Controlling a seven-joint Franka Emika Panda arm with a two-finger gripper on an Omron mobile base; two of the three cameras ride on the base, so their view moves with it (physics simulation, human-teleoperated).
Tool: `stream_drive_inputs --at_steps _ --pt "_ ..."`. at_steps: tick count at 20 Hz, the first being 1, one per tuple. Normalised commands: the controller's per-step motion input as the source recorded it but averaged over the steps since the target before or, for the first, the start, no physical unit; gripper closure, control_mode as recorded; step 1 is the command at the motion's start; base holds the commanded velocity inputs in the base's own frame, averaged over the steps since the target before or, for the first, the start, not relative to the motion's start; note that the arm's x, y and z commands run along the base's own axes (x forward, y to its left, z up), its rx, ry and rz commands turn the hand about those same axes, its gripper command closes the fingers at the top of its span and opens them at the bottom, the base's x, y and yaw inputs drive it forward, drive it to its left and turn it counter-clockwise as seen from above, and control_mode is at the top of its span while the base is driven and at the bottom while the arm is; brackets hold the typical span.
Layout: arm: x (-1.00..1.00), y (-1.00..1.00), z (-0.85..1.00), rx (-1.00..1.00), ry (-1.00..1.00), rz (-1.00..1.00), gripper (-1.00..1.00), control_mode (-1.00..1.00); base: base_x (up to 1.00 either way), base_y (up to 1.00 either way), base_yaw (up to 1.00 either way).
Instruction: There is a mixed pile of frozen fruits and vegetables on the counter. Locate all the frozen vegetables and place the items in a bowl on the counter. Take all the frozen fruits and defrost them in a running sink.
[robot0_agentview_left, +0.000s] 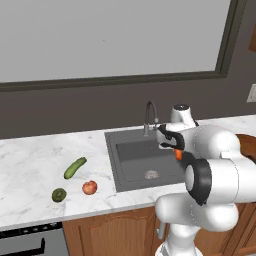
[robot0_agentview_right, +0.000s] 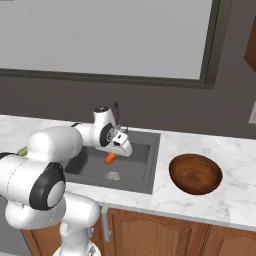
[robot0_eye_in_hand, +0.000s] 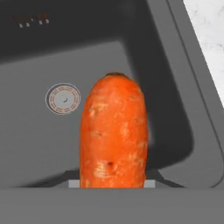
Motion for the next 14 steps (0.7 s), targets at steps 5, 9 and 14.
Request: stream_drive_inputs --at_steps 5,9,14 --pt "-0.01 -0.53 0.21 -0.01 0.02 -0.02 1.0 -1.0 0.0 0.0 0.0" --pt "-0.02 -0.57 0.1 0.0 0.0 -0.01 1.0 -1.0 0.0 0.0 0.0" --pt "0.0 -0.58 0.16 0.0 0.0 -0.03 1.0 -1.0 0.0 0.0 0.0"
